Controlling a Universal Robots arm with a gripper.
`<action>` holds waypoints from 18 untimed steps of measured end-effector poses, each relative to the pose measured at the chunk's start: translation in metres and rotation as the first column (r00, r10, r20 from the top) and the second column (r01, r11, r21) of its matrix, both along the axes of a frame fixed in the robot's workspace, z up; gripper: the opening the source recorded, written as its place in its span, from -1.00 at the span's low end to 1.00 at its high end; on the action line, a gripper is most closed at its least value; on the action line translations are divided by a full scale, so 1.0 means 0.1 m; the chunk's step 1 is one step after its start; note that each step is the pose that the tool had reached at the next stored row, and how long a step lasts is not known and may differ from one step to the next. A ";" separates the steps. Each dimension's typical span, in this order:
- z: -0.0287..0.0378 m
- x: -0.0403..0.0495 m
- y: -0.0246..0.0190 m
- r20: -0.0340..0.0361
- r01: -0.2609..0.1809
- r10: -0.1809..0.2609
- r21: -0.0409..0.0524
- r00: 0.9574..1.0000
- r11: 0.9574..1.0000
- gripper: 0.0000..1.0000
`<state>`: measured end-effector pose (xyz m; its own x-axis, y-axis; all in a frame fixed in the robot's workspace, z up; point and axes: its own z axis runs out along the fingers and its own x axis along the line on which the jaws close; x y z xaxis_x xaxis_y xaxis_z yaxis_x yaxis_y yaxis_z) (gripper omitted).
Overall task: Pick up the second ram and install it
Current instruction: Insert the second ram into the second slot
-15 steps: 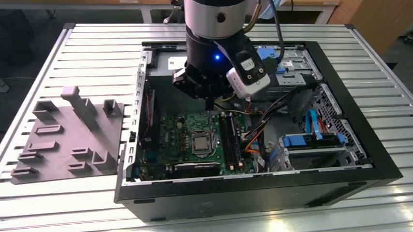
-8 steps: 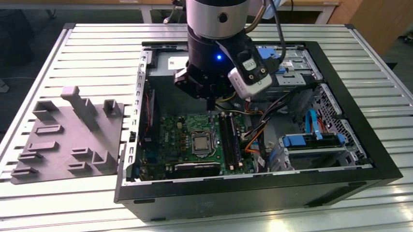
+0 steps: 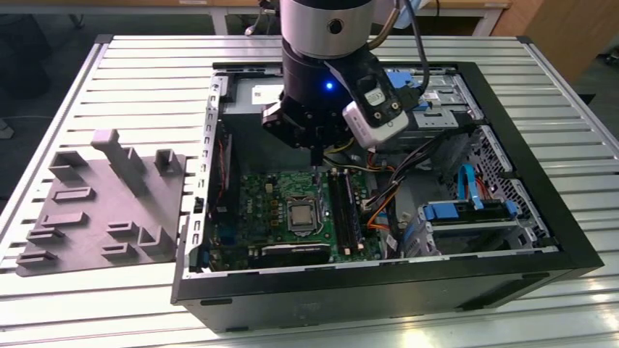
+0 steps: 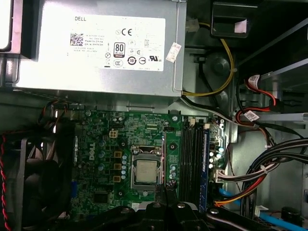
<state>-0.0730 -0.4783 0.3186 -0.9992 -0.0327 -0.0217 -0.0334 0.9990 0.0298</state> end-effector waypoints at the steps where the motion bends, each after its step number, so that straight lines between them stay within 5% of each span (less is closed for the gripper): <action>1: 0.000 0.003 0.000 0.000 0.000 0.000 0.000 1.000 1.000 -0.77; 18: 0.000 0.095 0.000 0.000 0.000 0.000 0.000 1.000 1.000 -0.77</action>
<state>-0.0636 -0.4783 0.3186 -0.9992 -0.0325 -0.0217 -0.0332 0.9990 0.0298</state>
